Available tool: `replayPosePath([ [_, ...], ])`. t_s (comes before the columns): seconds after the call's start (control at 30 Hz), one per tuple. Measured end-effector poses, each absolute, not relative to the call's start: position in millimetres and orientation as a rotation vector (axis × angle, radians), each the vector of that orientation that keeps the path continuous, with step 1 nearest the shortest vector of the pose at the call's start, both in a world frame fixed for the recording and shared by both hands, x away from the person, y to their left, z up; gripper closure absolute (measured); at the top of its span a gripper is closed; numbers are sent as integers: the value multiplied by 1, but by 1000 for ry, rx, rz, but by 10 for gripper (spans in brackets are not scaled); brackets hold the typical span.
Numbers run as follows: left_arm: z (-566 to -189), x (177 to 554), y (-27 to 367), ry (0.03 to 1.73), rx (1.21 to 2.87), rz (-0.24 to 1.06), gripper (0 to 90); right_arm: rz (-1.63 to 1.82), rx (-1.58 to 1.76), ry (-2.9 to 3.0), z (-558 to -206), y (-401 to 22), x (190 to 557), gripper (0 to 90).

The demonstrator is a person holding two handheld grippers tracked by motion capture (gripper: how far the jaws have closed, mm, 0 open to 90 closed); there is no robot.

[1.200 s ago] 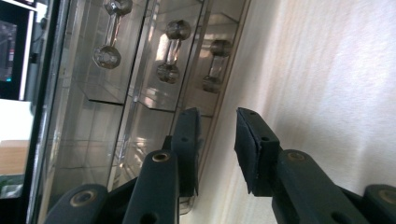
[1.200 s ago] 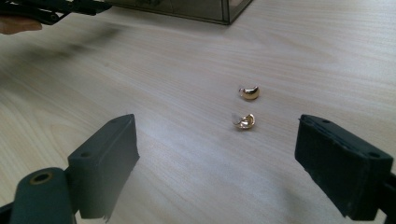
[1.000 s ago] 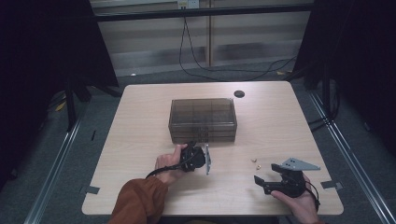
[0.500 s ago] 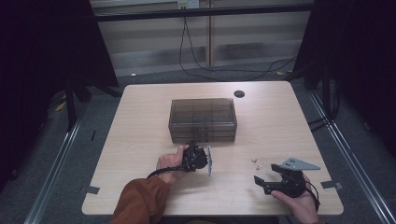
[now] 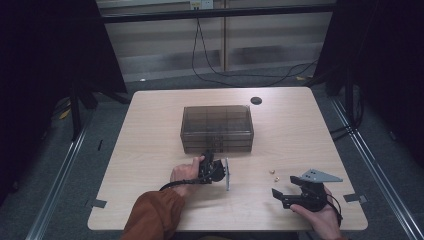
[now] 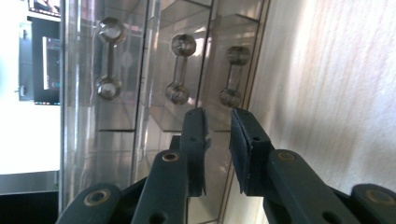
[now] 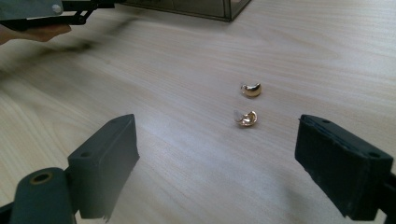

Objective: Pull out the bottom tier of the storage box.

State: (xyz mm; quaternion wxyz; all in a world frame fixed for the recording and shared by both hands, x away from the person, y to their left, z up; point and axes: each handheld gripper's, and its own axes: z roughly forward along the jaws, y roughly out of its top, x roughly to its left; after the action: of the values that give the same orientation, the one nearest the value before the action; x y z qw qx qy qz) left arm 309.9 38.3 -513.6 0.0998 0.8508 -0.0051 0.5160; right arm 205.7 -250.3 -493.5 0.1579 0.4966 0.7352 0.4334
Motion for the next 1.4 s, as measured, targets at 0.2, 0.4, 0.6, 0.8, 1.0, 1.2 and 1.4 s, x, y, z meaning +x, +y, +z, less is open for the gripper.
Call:
replayPosePath([
  [0.2,-517,313,36,-63,2549,1529,769,1241,1424,2106,-493,-250,206,124],
  [0.4,-522,314,34,-40,2542,1507,786,1248,1425,2110,-493,-251,206,124],
  [0.6,-523,316,31,-90,2555,1552,786,1255,1435,2112,-493,-251,206,124],
  [0.8,-529,319,27,-64,2548,1543,781,1252,1434,2112,-493,-251,206,124],
  [1.0,-531,318,23,-88,2552,1588,791,1248,1431,2120,-493,-251,205,124],
  [1.2,-535,318,21,-111,2540,1629,787,1255,1437,2117,-493,-251,205,120],
  [1.4,-537,318,19,-109,2529,1656,778,1256,1437,2118,-493,-251,205,120],
])
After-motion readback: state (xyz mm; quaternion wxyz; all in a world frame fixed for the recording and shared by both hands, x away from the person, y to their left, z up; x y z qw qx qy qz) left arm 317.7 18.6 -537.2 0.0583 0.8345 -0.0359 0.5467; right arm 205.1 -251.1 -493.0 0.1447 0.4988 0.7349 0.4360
